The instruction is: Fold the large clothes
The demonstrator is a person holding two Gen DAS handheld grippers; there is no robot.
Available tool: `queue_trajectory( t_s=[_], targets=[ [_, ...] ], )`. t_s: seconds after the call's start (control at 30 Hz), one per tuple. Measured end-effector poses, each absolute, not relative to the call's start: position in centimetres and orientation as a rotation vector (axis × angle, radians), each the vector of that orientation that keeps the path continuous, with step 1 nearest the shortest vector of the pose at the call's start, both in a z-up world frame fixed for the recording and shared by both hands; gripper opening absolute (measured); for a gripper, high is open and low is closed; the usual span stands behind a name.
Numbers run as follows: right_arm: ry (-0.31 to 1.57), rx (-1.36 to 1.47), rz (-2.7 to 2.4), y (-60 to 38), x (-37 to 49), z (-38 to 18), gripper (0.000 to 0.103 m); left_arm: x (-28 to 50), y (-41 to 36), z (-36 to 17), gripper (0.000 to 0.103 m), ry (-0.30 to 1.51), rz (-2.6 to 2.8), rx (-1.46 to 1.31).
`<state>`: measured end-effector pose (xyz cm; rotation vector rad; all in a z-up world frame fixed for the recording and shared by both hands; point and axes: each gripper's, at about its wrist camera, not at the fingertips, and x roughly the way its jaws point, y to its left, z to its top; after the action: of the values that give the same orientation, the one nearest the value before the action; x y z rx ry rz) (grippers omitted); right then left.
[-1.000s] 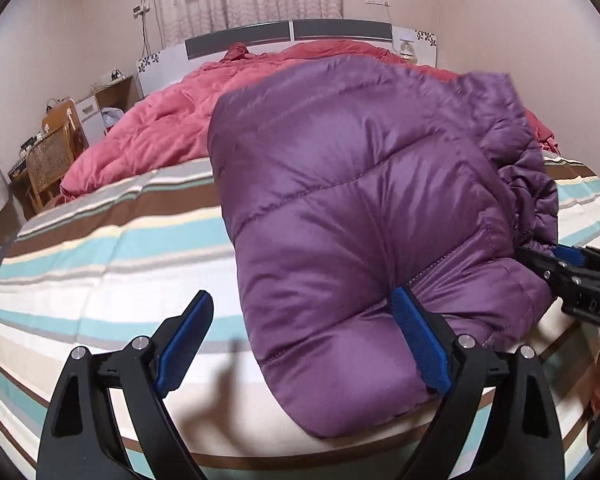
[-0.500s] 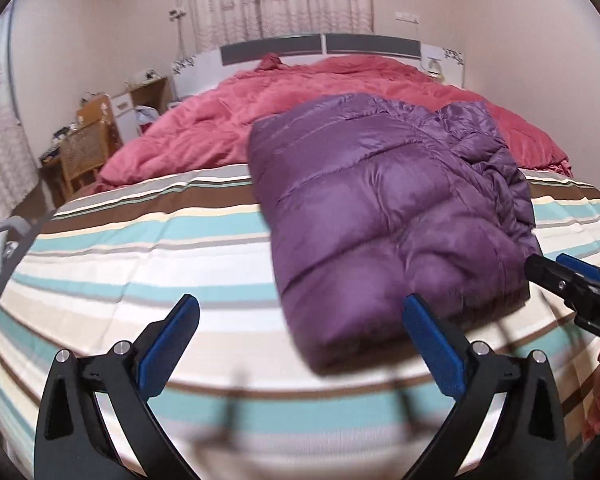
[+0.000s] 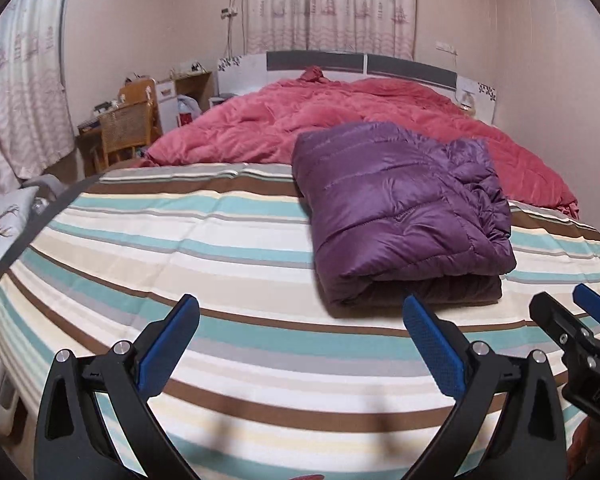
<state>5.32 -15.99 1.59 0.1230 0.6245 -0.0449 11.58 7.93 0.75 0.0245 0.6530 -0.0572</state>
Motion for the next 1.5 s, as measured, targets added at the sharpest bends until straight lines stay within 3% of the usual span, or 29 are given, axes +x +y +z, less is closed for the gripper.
queue_trajectory(
  t_s=[1.5],
  targets=[
    [0.598,0.11,-0.084,-15.9,2.5,2.5,0.1,8.2,8.8,1.5,0.101,0.657,-0.103,0.027]
  ],
)
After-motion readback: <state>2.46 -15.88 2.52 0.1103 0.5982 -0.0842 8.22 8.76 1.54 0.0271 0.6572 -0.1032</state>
